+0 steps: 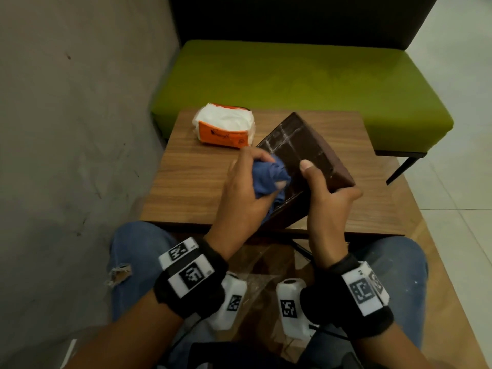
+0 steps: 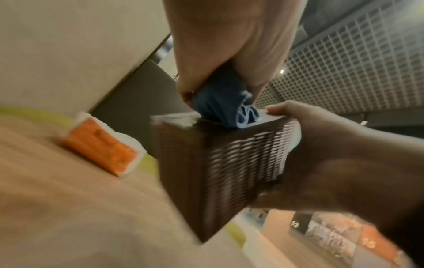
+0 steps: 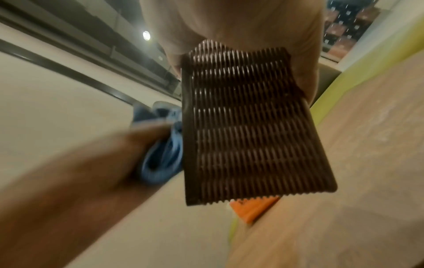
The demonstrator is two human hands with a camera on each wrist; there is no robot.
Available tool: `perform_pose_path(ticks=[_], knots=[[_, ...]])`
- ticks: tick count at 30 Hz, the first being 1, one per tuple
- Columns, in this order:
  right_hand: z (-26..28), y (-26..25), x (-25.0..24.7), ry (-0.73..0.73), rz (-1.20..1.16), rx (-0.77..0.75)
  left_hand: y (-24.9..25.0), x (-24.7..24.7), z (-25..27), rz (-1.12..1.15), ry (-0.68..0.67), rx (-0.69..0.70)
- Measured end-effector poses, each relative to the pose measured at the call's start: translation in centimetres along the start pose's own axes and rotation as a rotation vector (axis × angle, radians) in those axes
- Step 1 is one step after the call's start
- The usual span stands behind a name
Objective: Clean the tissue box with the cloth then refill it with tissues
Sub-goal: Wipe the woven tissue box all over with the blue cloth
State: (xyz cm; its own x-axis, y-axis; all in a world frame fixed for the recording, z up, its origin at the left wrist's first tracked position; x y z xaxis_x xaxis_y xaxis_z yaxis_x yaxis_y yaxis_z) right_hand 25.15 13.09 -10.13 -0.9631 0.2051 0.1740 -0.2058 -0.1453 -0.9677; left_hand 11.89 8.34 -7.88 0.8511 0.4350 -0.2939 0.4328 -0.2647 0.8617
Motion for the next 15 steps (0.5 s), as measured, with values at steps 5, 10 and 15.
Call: perform_pose_path(ticks=[5, 10, 15], knots=[[-1.1, -0.4, 0.1, 0.030, -0.083, 0.075, 0.2, 0.9, 0.9, -0.034, -0.043, 0.067], [-1.2, 0.2, -0.2, 0.030, -0.066, 0.099, -2.9, -0.9, 1.9, -0.037, 0.019, -0.052], [-0.8, 0.5, 0.5, 0.050, -0.045, 0.126, -1.3, 0.8, 0.8, -0.047, -0.036, 0.032]])
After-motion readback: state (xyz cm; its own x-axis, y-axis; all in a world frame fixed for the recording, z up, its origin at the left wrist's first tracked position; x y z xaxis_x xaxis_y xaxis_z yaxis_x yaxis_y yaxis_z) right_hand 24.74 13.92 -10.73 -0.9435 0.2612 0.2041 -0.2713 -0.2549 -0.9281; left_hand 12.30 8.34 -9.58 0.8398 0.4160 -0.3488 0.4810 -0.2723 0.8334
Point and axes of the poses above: each hand's wrist, its own z-axis away from the middle knuckle, its own x-axis out of the palm, y = z × x, the point moved 4 cm from there along -z, towards the middle knuckle, and after that the axes turned 1 degree about y, right-handed, at the moved point
